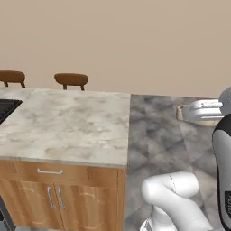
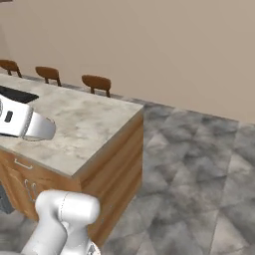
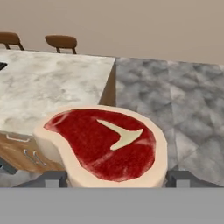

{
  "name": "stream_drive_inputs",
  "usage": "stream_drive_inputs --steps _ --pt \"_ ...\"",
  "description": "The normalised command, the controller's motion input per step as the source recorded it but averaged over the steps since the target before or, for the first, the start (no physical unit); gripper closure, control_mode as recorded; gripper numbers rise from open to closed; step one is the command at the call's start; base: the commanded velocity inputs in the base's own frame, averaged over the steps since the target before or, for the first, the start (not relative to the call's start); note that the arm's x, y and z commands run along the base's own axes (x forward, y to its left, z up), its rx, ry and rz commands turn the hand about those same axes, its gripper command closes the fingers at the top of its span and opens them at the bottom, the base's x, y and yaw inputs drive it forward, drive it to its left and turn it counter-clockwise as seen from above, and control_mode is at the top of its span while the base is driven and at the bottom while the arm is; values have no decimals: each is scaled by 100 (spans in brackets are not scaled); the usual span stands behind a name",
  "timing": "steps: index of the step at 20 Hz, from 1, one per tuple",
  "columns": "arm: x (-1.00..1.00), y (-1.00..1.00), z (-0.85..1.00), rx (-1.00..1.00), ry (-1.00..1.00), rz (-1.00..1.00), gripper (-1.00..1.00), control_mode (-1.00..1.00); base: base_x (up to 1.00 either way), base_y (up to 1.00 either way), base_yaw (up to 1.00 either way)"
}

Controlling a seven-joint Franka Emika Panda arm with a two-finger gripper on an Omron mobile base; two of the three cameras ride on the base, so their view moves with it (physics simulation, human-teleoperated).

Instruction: Retrieve the steak from the fridge and place it on the saucepan with marinade on the stove.

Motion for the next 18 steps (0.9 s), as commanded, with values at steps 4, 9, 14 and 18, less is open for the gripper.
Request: stream_drive_inputs --steps 4,9,14,18 --pt "0 0 0 0 0 0 100 100 47 100 -20" --pt "0 0 0 0 0 0 100 100 24 100 -12" --pt "0 0 0 0 0 0 100 100 0 100 0" --pt "0 0 0 0 0 0 100 100 0 100 0"
